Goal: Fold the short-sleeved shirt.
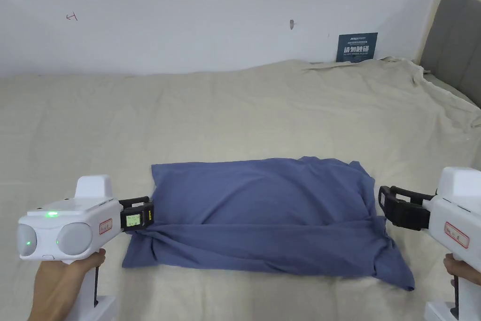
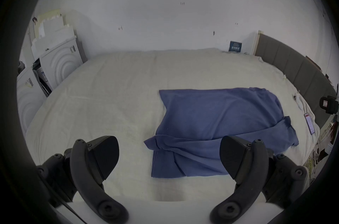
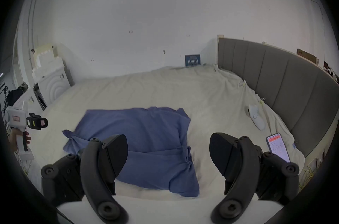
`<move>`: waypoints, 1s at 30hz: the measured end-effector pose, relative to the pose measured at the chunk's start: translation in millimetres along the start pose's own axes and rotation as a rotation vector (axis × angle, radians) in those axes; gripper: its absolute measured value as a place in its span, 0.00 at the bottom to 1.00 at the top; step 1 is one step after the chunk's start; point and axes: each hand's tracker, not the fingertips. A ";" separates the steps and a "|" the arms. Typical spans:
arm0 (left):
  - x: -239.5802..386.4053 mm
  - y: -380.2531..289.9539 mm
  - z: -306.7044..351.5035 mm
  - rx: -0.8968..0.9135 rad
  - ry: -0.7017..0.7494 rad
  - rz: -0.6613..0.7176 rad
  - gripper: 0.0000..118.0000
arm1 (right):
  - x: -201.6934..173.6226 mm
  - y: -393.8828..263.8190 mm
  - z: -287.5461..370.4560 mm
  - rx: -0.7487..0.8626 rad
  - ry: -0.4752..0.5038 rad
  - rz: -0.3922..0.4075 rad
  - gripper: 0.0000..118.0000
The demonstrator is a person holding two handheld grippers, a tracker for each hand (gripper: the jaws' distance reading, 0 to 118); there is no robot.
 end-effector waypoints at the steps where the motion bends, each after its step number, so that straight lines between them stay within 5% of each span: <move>1: 0.2 -3.4 8.4 0.022 -0.001 0.016 0.95 | -1.9 -1.0 10.5 0.019 -0.001 -0.005 0.79; 4: 1.9 -17.9 28.2 0.109 -0.003 0.022 0.82 | -5.9 -5.9 33.1 0.068 -0.022 0.006 0.78; 6: 4.1 -30.0 36.7 0.138 0.009 0.024 0.67 | -10.1 -10.5 45.9 0.095 -0.046 0.014 0.67; 9: 4.5 -44.6 46.6 0.142 -0.007 0.034 0.08 | -12.7 -16.4 54.8 0.119 -0.079 0.038 0.00; 10: 4.7 -48.4 46.3 0.129 -0.028 0.044 0.00 | -11.5 -15.5 57.4 0.136 -0.096 0.052 0.00; 26: -16.0 -40.1 -36.7 -0.193 -0.033 0.079 0.03 | -2.2 -15.7 35.5 0.103 -0.061 0.027 0.00; 28: -21.0 -41.0 -61.6 -0.269 -0.022 0.116 0.18 | -1.9 -17.4 29.3 0.092 -0.062 0.029 0.00; 30: -26.1 -45.7 -84.7 -0.353 -0.003 0.167 0.53 | -0.6 -19.3 24.2 0.081 -0.066 0.027 0.00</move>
